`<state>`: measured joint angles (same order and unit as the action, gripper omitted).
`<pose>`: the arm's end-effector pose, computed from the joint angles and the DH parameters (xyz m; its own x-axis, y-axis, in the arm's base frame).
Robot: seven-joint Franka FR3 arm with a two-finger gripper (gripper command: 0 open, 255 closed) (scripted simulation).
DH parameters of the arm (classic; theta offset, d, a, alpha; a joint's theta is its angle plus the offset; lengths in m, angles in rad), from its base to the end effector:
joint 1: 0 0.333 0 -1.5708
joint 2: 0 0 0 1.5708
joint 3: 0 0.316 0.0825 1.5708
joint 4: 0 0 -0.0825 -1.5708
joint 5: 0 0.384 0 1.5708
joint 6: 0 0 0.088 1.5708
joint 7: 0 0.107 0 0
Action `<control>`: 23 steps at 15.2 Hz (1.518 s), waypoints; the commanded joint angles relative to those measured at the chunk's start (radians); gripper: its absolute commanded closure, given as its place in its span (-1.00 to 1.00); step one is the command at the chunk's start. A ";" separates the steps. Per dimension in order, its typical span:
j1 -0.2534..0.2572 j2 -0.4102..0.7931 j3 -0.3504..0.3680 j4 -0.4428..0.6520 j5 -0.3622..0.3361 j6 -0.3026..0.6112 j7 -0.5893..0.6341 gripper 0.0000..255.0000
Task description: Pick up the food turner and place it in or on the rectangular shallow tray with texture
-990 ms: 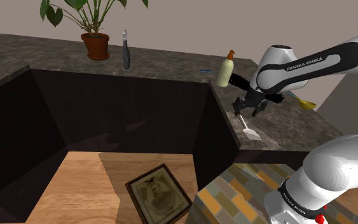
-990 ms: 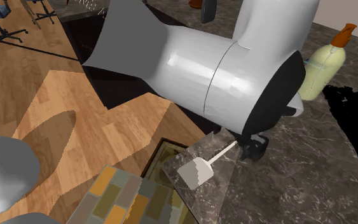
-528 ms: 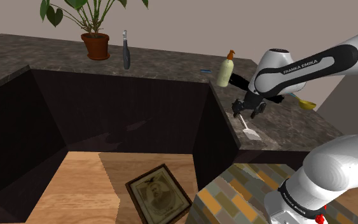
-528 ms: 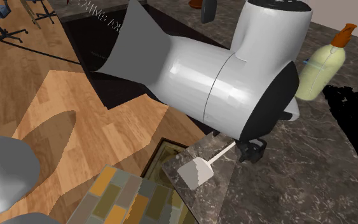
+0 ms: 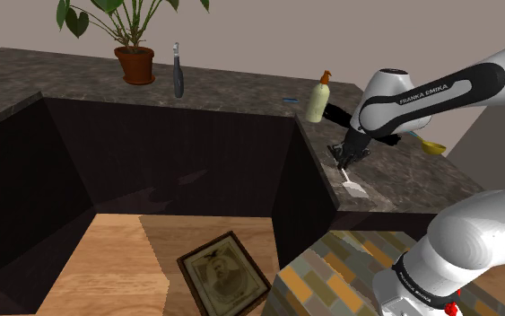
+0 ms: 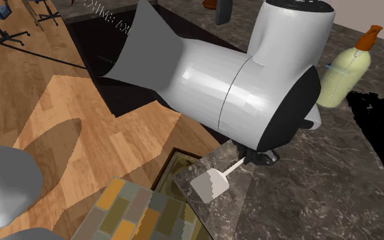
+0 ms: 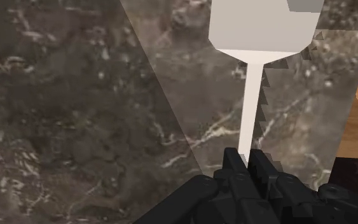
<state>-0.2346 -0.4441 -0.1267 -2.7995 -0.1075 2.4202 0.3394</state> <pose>0.3413 -0.1251 0.3386 0.8168 -0.5730 0.0665 -0.5742 -0.8187 -0.0006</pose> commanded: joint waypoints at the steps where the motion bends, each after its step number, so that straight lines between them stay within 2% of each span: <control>1: 0.000 0.000 0.000 0.000 0.000 0.000 0.000 1.00; 4: 0.000 0.000 0.000 0.000 0.000 0.000 0.000 1.00; 23: 0.003 -0.161 0.018 0.158 0.014 -0.319 -0.006 1.00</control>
<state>-0.2314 -0.6010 -0.1098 -2.6530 -0.0941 2.1174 0.3342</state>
